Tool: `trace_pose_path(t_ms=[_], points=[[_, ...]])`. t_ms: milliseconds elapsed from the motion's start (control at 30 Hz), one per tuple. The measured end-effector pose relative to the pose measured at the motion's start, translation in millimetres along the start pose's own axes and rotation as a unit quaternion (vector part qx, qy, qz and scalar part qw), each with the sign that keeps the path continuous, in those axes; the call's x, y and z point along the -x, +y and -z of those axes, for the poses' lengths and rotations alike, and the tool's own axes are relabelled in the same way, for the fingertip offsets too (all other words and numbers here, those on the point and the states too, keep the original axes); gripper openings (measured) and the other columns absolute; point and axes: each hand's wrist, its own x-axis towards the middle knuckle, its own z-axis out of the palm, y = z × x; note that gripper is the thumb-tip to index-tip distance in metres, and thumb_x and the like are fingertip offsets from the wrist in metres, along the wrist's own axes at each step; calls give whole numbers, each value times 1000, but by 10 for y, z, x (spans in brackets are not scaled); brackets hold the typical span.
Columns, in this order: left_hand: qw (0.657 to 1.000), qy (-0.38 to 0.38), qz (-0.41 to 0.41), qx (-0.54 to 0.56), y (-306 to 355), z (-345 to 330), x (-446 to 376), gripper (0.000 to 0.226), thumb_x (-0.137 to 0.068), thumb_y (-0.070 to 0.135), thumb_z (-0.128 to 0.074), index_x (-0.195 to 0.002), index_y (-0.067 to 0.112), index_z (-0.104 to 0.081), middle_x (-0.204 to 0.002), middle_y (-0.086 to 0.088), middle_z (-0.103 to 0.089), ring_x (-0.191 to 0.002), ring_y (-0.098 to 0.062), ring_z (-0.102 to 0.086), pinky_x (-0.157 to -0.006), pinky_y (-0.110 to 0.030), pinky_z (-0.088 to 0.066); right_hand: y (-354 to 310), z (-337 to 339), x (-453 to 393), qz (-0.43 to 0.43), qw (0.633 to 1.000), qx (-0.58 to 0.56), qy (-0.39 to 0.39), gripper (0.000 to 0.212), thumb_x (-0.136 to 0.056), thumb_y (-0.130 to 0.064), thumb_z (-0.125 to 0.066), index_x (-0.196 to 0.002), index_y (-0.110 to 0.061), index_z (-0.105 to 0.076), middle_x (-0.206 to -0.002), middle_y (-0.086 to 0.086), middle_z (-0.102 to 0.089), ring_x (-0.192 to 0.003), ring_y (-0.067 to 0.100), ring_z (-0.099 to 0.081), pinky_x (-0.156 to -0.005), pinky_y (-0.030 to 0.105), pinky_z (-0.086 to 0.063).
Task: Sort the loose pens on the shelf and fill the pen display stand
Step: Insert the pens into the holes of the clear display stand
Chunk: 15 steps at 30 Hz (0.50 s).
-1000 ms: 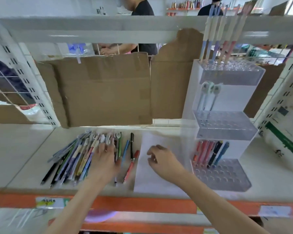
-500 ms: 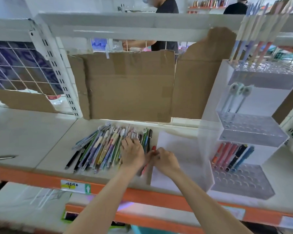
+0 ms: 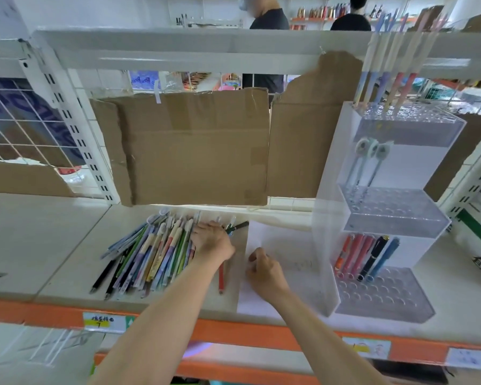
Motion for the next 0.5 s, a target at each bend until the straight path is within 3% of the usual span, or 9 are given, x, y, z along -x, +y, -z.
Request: trace_pose_path(t_ms=[133, 333, 433, 500], points=[[998, 28, -14, 59, -25, -65, -2, 52, -88, 20, -53, -131, -4, -36, -131, -18, -48, -120, -30, -50, -91, -34, -45, 20, -9, -10, 8, 1000, 4, 8, 22, -88, -9, -42, -109, -5, -47, -114, 14, -60, -102, 32, -55, -65, 27, -31], [992, 65, -38, 100, -141, -98, 37, 35, -89, 17, -52, -119, -1, -46, -120, -17, -56, -111, -33, -56, -84, -35, -46, 40, -13, -8, 18, 1000, 3, 16, 24, -87, -8, -42, -110, -5, -49, -116, 12, -60, -105, 30, -55, -66, 24, -29], [978, 67, -42, 191, -280, -59, 48, 22, -87, 19, -53, -104, 6, -48, -101, -13, -61, -92, -31, -61, -71, -34, -49, 55, 6, -10, 23, 1000, -3, 12, 24, -88, -9, -41, -110, -6, -51, -114, 10, -61, -106, 29, -54, -65, 22, -29], [959, 84, -49, 267, -345, -16, 91, 12, -86, 19, -53, -91, 12, -45, -83, -8, -59, -73, -25, -59, -56, -30, -43, 59, 30, -2, 16, 1000, -23, 1, 23, -88, -11, -41, -108, -9, -52, -105, 8, -63, -95, 25, -58, -61, 21, -33]])
